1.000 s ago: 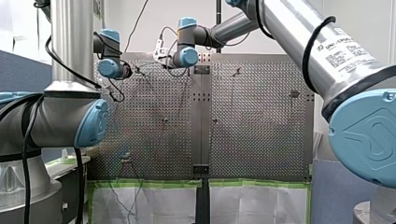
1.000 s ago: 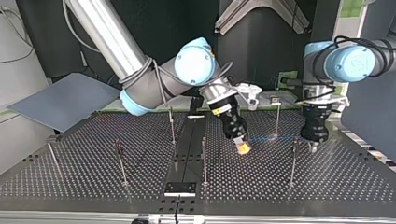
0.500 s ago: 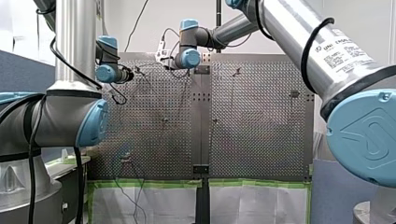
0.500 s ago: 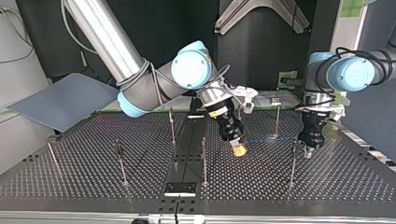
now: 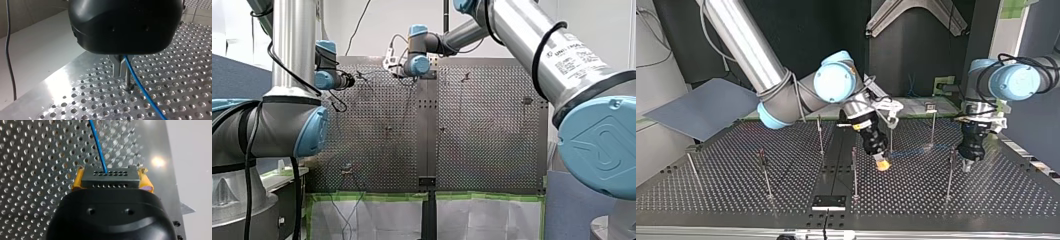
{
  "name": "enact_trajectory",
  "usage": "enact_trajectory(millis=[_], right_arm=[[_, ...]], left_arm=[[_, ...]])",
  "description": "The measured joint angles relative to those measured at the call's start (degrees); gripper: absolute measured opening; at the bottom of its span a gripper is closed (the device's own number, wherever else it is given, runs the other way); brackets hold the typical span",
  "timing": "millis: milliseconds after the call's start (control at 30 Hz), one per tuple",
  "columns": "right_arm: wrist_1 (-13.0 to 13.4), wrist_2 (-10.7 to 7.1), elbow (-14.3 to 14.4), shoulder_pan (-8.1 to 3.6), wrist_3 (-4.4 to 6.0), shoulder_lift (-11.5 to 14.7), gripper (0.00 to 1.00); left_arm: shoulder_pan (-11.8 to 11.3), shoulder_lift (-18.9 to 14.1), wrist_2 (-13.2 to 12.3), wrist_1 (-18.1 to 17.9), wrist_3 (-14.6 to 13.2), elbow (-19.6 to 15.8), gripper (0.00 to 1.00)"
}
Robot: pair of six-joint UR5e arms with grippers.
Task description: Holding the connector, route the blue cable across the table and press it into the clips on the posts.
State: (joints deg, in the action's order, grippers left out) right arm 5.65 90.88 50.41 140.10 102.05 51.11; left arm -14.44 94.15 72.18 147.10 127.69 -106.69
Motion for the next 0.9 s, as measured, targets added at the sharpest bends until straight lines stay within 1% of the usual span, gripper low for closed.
enact_trajectory(millis=[267, 467, 567, 667, 900], right_arm=[[0.1, 0.07, 0.0, -1.39, 0.15, -0.3, 0.00], [0.2, -0.10, 0.0, -1.84, 0.04, -0.4, 0.00], [0.2, -0.38, 0.0, -1.87, -0.28, -0.5, 0.00], [0.2, -0.60, -0.1, -1.88, -0.71, -0.5, 0.00], [0.3, -0.60, -0.4, -1.81, -1.08, -0.9, 0.00]], left_arm=[[-0.6, 1.3, 0.0, 0.2, 0.3, 1.2, 0.00], [-1.4, 1.6, 0.7, 0.7, 0.3, 1.9, 0.00], [-1.9, 1.6, 1.8, 1.4, 0.1, 2.1, 0.00], [-2.4, 1.6, 3.2, 2.4, -0.7, 2.1, 0.00], [-4.2, 1.7, 6.4, 3.3, -2.3, 2.1, 0.00]])
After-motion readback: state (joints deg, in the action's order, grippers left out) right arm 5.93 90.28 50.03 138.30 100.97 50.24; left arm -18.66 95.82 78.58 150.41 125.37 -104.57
